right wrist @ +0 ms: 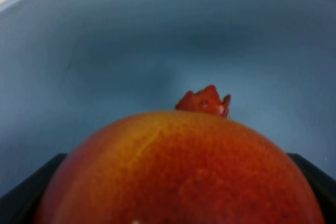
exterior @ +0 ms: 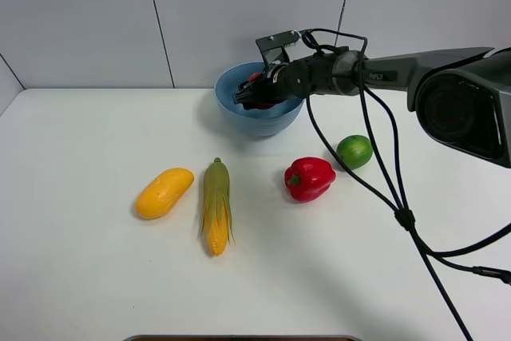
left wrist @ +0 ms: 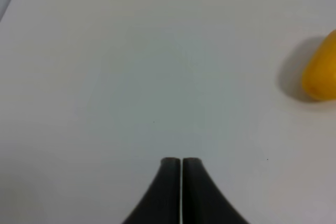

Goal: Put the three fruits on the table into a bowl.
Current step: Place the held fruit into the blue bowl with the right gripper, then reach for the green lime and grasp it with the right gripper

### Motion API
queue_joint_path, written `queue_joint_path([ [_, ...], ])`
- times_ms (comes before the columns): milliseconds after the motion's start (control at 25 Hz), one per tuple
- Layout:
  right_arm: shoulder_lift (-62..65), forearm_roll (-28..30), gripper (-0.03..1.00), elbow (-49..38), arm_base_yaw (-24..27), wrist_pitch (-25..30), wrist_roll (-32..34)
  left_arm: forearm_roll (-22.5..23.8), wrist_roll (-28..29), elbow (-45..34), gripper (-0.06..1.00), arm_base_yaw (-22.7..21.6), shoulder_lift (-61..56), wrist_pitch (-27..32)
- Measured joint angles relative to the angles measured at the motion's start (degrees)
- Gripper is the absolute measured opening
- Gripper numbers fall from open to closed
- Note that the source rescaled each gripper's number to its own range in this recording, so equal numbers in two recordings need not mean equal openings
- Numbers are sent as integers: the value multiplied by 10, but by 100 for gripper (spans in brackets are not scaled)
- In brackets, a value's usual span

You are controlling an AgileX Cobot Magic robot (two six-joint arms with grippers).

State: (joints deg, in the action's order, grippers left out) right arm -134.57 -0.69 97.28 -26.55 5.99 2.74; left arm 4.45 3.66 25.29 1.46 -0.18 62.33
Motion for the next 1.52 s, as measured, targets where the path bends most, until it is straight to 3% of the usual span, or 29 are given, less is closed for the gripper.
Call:
queue_joint_path([
  [400,0,3,74,1,0,5,0,0,0,0,0,0,0,0],
  [800,0,3,94,1,0,13,21,0,0,0,0,0,0,0],
  [1240,43,3,99,1,-1,34,31,0,0,0,0,0,0,0],
  [1400,72,3,99,1,-3,68,44,0,0,0,0,0,0,0],
  [1520,98,3,99,1,-8,124,51,0,0,0,0,0,0,0],
])
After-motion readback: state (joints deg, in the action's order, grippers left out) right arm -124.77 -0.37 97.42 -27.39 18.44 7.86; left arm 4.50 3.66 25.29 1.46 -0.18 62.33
